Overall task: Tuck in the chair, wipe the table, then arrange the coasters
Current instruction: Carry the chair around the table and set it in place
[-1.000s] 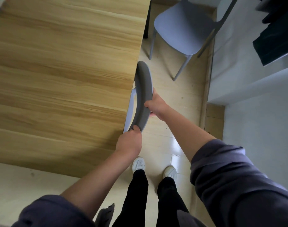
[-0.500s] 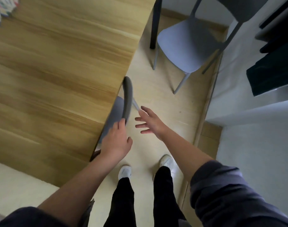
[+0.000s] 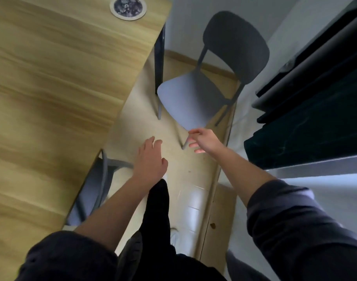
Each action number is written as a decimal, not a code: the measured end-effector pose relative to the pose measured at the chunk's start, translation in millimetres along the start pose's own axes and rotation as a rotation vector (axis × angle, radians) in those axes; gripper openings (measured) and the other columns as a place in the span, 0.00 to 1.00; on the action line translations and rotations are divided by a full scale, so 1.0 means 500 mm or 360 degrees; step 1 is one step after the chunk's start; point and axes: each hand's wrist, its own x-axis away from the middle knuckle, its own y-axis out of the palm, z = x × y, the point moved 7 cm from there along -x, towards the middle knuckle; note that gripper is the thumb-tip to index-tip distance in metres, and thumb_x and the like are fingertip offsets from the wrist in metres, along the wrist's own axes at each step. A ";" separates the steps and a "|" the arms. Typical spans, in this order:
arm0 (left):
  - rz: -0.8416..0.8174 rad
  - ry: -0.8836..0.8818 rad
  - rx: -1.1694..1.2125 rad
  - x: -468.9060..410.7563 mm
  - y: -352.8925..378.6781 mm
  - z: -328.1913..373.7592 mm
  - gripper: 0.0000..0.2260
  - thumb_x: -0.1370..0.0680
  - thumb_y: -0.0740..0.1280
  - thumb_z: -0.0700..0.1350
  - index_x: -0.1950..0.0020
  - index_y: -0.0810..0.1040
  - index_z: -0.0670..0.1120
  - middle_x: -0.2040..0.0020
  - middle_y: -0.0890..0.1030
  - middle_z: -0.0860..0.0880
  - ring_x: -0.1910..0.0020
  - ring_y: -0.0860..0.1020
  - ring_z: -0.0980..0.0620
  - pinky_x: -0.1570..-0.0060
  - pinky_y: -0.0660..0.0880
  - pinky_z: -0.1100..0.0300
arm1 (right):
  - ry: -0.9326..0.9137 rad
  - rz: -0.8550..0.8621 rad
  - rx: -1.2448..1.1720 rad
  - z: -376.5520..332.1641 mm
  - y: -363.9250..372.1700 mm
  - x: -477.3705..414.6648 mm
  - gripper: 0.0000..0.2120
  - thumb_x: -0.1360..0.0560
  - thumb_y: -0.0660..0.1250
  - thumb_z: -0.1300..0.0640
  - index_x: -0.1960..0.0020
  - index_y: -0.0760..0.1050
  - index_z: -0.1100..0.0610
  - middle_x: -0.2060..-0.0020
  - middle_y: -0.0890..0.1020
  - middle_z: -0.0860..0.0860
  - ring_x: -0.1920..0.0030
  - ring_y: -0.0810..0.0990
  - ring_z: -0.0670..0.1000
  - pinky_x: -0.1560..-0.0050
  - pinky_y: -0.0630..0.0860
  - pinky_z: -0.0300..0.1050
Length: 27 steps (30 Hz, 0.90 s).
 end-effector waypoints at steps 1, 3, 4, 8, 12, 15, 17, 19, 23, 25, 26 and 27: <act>-0.0023 0.0027 0.0028 -0.046 -0.002 0.010 0.24 0.25 0.62 0.44 0.29 0.65 0.45 0.28 0.65 0.45 0.33 0.67 0.44 0.37 0.65 0.52 | -0.0033 0.0006 0.0001 -0.033 -0.020 -0.028 0.15 0.21 0.56 0.64 0.36 0.73 0.60 0.50 0.81 0.55 0.56 0.79 0.53 0.64 0.75 0.42; -0.0123 0.0078 0.0088 -0.131 0.001 0.029 0.20 0.25 0.63 0.43 0.32 0.69 0.45 0.34 0.70 0.46 0.37 0.70 0.45 0.39 0.68 0.53 | -0.0043 0.0027 -0.0011 -0.082 -0.061 -0.082 0.15 0.20 0.56 0.64 0.36 0.73 0.60 0.50 0.80 0.55 0.55 0.79 0.54 0.64 0.74 0.41; -0.0195 0.0088 0.0108 -0.176 0.003 0.041 0.19 0.25 0.63 0.43 0.34 0.70 0.44 0.35 0.71 0.46 0.39 0.71 0.45 0.40 0.69 0.52 | -0.0016 0.0044 -0.0011 -0.103 -0.086 -0.111 0.15 0.20 0.56 0.63 0.36 0.73 0.59 0.50 0.80 0.55 0.54 0.79 0.53 0.62 0.74 0.41; -0.0413 0.0146 0.0106 -0.331 0.001 0.101 0.17 0.25 0.63 0.43 0.37 0.71 0.43 0.40 0.73 0.44 0.42 0.73 0.43 0.42 0.71 0.51 | 0.0036 0.0170 0.0027 -0.159 -0.197 -0.215 0.11 0.19 0.58 0.60 0.39 0.75 0.58 0.47 0.81 0.56 0.52 0.79 0.53 0.55 0.75 0.45; -0.0590 0.0267 0.0132 -0.475 -0.007 0.179 0.15 0.24 0.63 0.43 0.38 0.73 0.41 0.41 0.78 0.43 0.41 0.75 0.44 0.45 0.69 0.56 | 0.0099 0.0340 0.0077 -0.202 -0.329 -0.328 0.10 0.21 0.62 0.60 0.41 0.76 0.53 0.43 0.82 0.55 0.47 0.81 0.52 0.48 0.76 0.47; -0.0699 0.0259 0.0166 -0.552 0.002 0.223 0.13 0.24 0.63 0.44 0.40 0.74 0.43 0.42 0.79 0.45 0.41 0.75 0.45 0.45 0.69 0.58 | 0.0034 0.0471 0.0333 -0.252 -0.419 -0.406 0.14 0.21 0.62 0.59 0.37 0.77 0.56 0.39 0.80 0.54 0.38 0.77 0.55 0.38 0.72 0.49; -0.0703 0.0209 0.0207 -0.598 0.010 0.249 0.13 0.24 0.63 0.44 0.40 0.75 0.44 0.42 0.80 0.45 0.40 0.76 0.45 0.43 0.70 0.58 | -0.0021 0.0541 0.0495 -0.290 -0.482 -0.461 0.14 0.21 0.61 0.58 0.37 0.77 0.56 0.41 0.80 0.53 0.38 0.77 0.56 0.42 0.72 0.46; -0.0744 0.0154 0.0242 -0.637 0.019 0.274 0.12 0.23 0.63 0.44 0.40 0.75 0.43 0.41 0.79 0.44 0.40 0.76 0.44 0.42 0.70 0.57 | -0.0062 0.0581 0.0609 -0.324 -0.543 -0.511 0.15 0.22 0.61 0.59 0.36 0.76 0.56 0.42 0.79 0.52 0.39 0.77 0.56 0.46 0.70 0.43; -0.0898 0.0072 0.0246 -0.711 0.060 0.328 0.12 0.20 0.59 0.45 0.41 0.75 0.41 0.40 0.78 0.41 0.41 0.75 0.42 0.44 0.69 0.56 | -0.0065 0.0766 0.0913 -0.375 -0.675 -0.601 0.24 0.25 0.65 0.57 0.29 0.70 0.55 0.33 0.74 0.56 0.34 0.73 0.58 0.36 0.71 0.52; -0.0908 -0.0019 0.0304 -0.746 0.083 0.355 0.12 0.20 0.59 0.46 0.42 0.76 0.42 0.41 0.78 0.41 0.42 0.76 0.42 0.46 0.70 0.56 | 0.0007 0.0776 0.0964 -0.373 -0.725 -0.634 0.30 0.25 0.65 0.55 0.25 0.63 0.53 0.30 0.71 0.56 0.30 0.69 0.60 0.33 0.69 0.57; -0.0910 -0.0050 0.0337 -0.763 0.093 0.370 0.12 0.21 0.60 0.45 0.41 0.76 0.42 0.40 0.78 0.41 0.41 0.75 0.42 0.46 0.70 0.56 | 0.0056 0.0730 0.0955 -0.367 -0.741 -0.649 0.33 0.25 0.64 0.54 0.22 0.57 0.53 0.29 0.69 0.57 0.29 0.68 0.60 0.32 0.68 0.58; -0.0926 -0.0082 0.0378 -0.782 0.108 0.389 0.13 0.21 0.60 0.45 0.40 0.76 0.41 0.39 0.78 0.42 0.40 0.75 0.42 0.45 0.70 0.56 | 0.0115 0.0664 0.0924 -0.354 -0.756 -0.665 0.35 0.24 0.63 0.55 0.21 0.52 0.53 0.29 0.69 0.58 0.30 0.68 0.61 0.32 0.68 0.58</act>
